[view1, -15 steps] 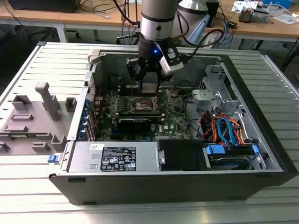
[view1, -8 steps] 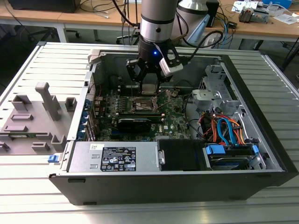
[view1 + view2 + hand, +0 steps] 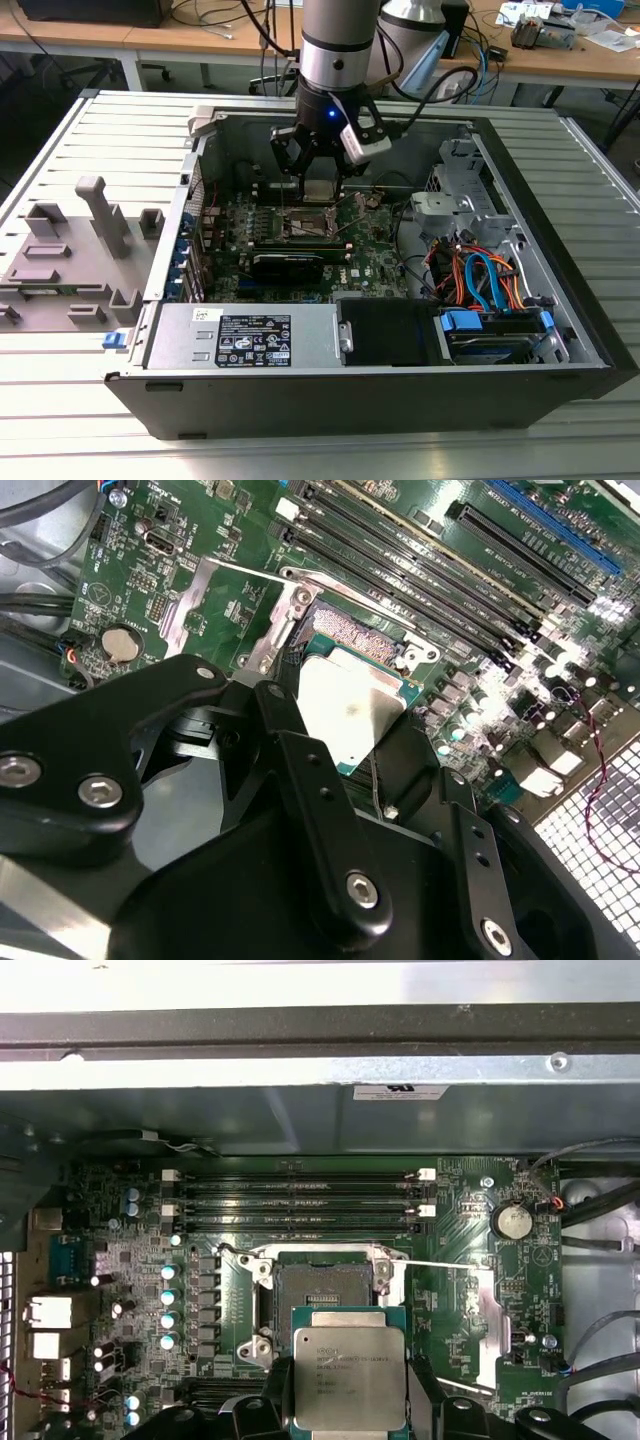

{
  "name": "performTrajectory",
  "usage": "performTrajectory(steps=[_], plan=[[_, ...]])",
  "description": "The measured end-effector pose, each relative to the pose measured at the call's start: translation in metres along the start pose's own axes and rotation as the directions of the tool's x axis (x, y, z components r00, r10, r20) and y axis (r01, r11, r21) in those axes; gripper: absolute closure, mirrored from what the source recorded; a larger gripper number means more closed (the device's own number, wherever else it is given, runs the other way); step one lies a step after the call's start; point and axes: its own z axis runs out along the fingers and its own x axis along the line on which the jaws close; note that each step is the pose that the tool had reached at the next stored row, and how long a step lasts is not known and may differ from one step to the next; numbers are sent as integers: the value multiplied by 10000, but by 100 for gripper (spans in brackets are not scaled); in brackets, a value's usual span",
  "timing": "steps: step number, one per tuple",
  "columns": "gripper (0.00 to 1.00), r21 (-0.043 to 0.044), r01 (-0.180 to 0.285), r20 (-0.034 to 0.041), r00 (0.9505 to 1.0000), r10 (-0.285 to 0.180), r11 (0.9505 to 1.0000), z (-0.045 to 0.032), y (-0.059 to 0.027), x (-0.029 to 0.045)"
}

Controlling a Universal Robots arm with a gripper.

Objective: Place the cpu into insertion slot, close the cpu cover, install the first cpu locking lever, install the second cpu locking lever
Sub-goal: 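Place the cpu into insertion slot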

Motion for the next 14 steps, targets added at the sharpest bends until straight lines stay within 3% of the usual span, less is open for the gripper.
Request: performTrajectory(steps=[14], plan=[[45, -7, -442, 5, 9990, 442, 9990, 11, 0, 0]])
